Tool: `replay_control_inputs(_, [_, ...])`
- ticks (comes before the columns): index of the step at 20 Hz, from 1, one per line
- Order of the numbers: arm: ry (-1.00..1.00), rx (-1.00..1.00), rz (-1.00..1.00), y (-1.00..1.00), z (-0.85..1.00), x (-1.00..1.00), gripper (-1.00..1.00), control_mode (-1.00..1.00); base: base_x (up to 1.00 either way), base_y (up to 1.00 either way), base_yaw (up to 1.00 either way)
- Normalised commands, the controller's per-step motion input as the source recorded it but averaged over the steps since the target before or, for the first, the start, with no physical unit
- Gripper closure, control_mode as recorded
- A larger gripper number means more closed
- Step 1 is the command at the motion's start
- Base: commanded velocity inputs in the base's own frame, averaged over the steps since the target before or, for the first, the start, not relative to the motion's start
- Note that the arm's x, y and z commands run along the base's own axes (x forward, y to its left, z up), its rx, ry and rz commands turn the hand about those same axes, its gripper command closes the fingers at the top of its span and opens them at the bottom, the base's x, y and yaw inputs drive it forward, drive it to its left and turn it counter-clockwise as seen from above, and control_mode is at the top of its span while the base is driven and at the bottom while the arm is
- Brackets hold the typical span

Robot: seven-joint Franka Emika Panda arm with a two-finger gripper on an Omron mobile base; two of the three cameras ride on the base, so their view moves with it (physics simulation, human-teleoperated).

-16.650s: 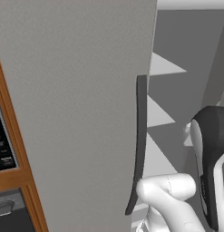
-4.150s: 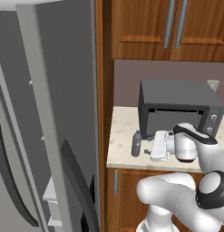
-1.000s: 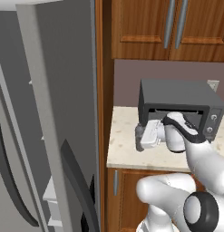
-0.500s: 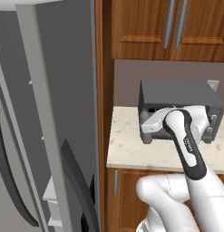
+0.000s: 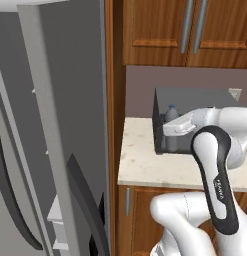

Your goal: Take the bottled waters from the counter and place them in the freezer to freeze. Close the freezer door after placing the bottles.

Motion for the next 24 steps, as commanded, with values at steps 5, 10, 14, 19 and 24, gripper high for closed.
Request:
replay_control_inputs(5, [0.00, 0.00, -0.04, -0.27, 1.00, -0.59, 1.00, -1.00, 0.00, 0.00, 0.00])
replay_control_inputs(10, [0.00, 0.00, -0.02, -0.19, 1.00, -0.54, 1.00, -1.00, 0.00, 0.00, 0.00])
replay_control_inputs(14, [-0.09, -0.09, -0.16, -0.03, 0.41, -0.88, 1.00, -1.00, 0.00, 0.00, 0.00])
replay_control_inputs(19, [-0.40, -0.15, -0.24, 0.00, 0.00, -1.00, 1.00, -1.00, 0.00, 0.00, 0.00])
replay_control_inputs(24, [-0.33, 0.00, -0.18, -0.27, 0.00, -0.83, 1.00, -1.00, 0.00, 0.00, 0.00])
